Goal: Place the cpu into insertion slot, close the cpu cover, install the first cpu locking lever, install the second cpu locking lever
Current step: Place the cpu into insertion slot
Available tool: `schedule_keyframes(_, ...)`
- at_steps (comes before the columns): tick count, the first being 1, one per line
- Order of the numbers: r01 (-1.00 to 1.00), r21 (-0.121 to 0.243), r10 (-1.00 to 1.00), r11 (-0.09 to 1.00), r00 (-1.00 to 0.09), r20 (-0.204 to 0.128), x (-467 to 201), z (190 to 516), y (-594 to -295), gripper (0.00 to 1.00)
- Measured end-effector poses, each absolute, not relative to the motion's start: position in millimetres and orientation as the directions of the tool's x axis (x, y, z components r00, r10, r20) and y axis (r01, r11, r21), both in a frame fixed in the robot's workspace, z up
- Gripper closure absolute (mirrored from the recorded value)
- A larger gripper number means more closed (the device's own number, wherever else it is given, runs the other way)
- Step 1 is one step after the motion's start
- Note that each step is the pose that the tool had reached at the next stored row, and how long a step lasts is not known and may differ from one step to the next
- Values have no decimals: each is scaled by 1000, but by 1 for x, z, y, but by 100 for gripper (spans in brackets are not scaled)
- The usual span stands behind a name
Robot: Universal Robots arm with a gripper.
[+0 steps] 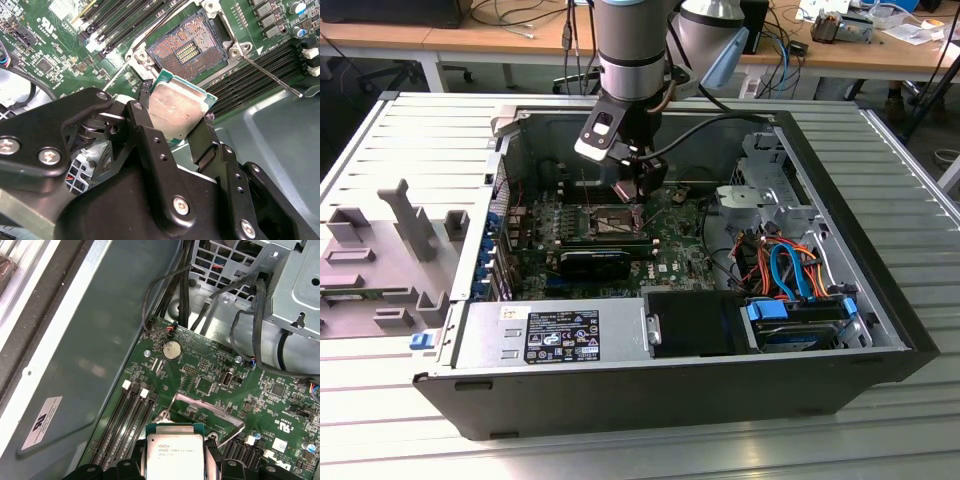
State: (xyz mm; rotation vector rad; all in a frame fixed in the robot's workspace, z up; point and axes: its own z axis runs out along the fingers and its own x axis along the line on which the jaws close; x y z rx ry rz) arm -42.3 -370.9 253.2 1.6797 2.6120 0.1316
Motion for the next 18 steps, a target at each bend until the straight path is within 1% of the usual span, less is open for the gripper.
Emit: schedule_keyframes(18,914,89,917,395,-398,18,-42,253,-371,45)
